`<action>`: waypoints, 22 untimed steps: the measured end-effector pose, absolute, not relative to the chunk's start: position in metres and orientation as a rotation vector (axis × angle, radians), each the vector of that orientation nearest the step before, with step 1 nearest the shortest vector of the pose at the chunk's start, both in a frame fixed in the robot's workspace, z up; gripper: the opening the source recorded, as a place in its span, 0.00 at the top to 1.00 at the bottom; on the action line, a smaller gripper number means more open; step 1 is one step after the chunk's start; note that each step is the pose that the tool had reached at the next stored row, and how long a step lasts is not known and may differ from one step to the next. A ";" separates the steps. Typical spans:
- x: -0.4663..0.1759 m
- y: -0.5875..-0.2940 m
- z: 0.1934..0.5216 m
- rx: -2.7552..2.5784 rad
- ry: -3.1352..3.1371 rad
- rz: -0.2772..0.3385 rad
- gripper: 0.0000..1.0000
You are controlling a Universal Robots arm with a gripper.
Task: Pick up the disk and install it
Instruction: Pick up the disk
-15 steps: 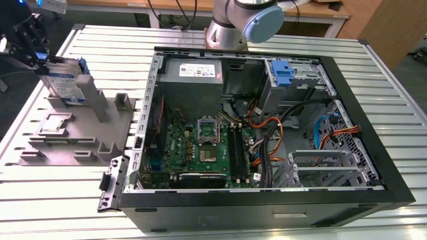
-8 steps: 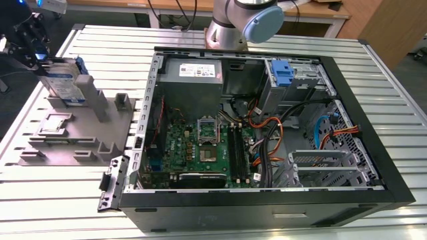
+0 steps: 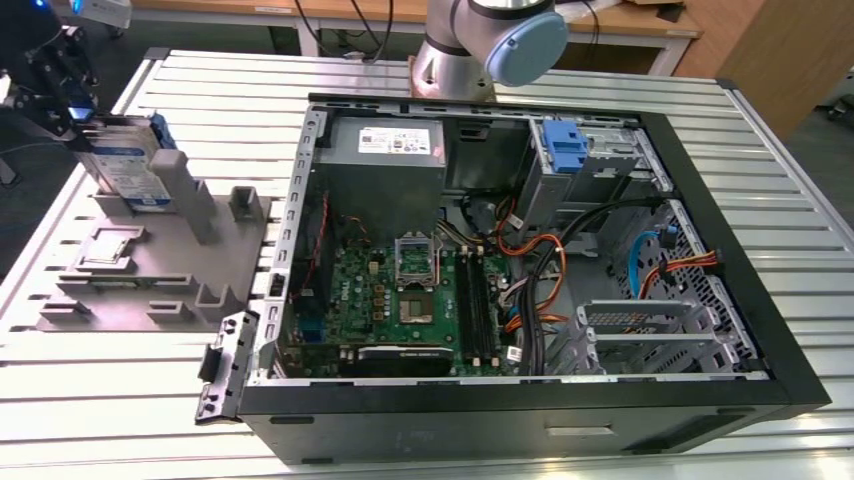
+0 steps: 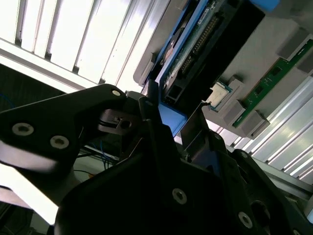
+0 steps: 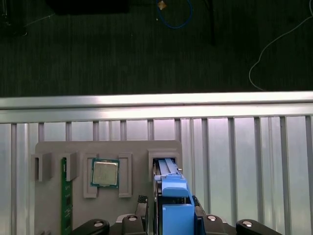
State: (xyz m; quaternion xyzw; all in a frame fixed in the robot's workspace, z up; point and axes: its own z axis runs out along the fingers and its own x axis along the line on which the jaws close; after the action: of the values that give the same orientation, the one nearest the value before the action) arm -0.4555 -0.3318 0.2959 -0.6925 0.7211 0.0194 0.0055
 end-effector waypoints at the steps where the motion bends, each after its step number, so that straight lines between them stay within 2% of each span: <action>1: -0.456 -0.332 0.296 -2.168 2.258 0.061 0.55; 14: -0.458 -0.332 0.294 -2.168 2.258 0.060 0.55; 16: -0.458 -0.332 0.294 -2.168 2.257 0.060 0.56; 17: -0.458 -0.332 0.294 -2.168 2.257 0.060 0.64; 22: -0.458 -0.332 0.294 -2.168 2.257 0.060 0.64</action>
State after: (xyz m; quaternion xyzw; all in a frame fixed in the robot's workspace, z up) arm -0.4584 -0.3318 0.2943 -0.6925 0.7211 0.0192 0.0056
